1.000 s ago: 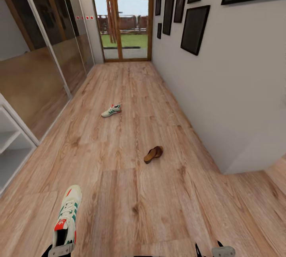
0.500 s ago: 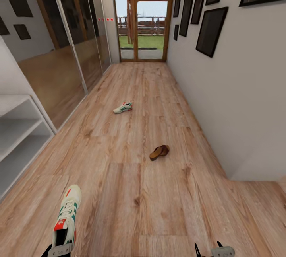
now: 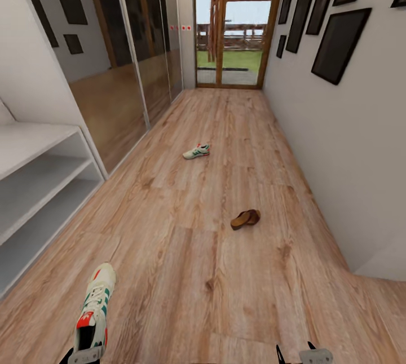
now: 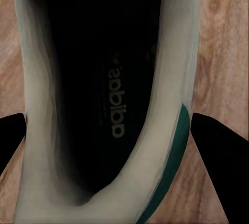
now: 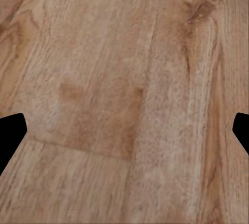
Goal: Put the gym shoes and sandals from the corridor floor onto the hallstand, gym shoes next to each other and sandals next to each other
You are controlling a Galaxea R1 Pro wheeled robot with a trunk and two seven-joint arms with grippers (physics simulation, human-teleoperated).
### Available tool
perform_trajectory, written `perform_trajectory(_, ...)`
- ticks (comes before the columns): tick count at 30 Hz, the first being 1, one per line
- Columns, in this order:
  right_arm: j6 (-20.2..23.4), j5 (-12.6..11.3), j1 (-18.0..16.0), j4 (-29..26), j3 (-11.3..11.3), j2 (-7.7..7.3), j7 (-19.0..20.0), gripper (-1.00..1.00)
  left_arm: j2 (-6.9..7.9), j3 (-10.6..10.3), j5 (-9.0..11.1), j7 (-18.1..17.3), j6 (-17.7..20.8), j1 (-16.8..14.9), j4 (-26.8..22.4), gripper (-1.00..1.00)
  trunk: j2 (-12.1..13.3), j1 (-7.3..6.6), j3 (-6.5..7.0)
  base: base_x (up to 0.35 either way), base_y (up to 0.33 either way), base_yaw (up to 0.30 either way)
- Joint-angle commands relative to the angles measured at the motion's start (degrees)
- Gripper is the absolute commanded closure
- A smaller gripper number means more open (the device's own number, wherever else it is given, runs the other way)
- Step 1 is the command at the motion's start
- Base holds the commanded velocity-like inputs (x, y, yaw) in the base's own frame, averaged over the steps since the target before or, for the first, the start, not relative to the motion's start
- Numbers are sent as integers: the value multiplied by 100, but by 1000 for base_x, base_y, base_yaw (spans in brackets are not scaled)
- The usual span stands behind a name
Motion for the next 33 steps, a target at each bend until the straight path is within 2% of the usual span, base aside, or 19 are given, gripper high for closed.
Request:
perform_trajectory(1,-19,60,-2,1,-32,4,-2,-100,1,-11,31,-3,-18,-4,12,100,-1,-1,-4,0,0,279)
perform_trajectory(22,-18,52,-2,-14,-45,3,-11,-100,-25,-11,84,-59,-27,-3,42,100,-1,-1,-4,0,0,279)
perform_trajectory(33,-10,60,-2,-16,-48,82,-11,-100,-22,4,85,-64,-28,-3,36,100,-1,-1,-34,-3,0,278)
